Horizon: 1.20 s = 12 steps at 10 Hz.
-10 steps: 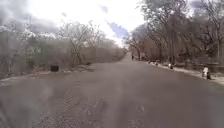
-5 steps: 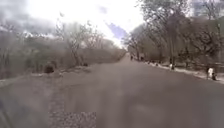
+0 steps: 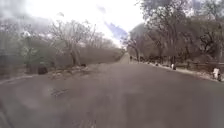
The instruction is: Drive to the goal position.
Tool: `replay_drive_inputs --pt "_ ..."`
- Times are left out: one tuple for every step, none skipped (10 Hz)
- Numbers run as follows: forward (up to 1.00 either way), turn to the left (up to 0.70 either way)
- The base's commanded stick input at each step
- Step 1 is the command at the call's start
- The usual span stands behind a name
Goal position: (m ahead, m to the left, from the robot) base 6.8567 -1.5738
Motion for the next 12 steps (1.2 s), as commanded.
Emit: replay_drive_inputs --pt "0.70 0.00" --pt "0.70 0.00" --pt "0.70 0.00" --pt "0.70 0.00" --pt "0.70 0.00" --pt "0.70 0.00" --pt "0.70 0.00" --pt "0.70 0.00" --pt "0.70 0.00" --pt "0.70 0.00" --pt "0.70 0.00" --pt "0.70 0.00"
